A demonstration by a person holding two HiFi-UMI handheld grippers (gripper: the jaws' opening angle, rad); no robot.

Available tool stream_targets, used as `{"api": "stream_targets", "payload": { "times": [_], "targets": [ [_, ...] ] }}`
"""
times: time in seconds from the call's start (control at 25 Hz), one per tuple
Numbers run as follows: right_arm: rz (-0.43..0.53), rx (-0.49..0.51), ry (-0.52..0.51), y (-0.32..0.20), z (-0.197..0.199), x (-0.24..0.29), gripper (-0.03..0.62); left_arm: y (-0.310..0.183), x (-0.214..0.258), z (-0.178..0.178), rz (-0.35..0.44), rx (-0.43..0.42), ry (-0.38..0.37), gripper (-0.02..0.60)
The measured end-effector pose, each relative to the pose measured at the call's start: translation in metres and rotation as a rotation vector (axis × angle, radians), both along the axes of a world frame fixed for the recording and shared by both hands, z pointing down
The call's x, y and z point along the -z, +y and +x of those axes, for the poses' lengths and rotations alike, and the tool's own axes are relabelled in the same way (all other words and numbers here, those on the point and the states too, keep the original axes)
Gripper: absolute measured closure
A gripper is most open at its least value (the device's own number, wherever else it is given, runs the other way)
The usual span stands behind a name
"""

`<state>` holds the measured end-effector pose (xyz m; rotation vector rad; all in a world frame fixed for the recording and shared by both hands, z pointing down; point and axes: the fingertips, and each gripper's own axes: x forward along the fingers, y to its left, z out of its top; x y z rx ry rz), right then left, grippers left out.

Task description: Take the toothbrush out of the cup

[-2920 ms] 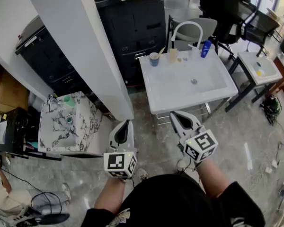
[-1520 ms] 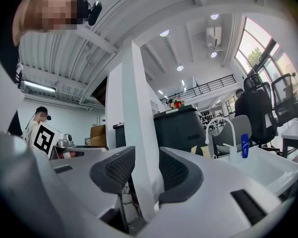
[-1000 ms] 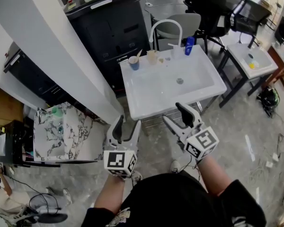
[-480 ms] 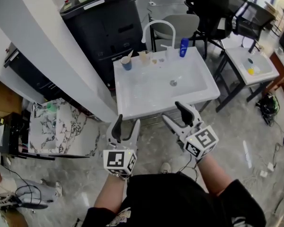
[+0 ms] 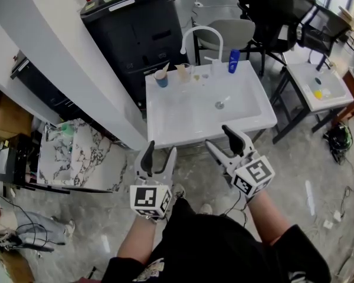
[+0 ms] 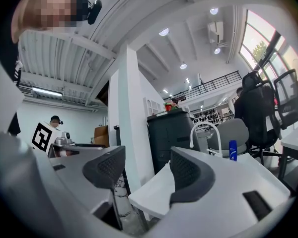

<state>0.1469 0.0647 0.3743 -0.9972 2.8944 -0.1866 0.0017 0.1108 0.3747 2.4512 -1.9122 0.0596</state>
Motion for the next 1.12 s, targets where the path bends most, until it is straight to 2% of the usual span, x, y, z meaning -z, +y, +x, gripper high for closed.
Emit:
{"api": "stream_targets", "payload": {
  "times": [0.48, 1.12],
  "targets": [
    [-0.016, -0.005, 0.016, -0.058, -0.029, -0.006, 0.313, -0.057, -0.006, -0.031, -0.009, 0.002, 0.019, 0.345],
    [-0.041, -0.021, 0.037, -0.168, -0.097, -0.022, 0.313, -0.163, -0.028, -0.099, -0.043, -0.010, 0.037, 0.345]
  ]
}}
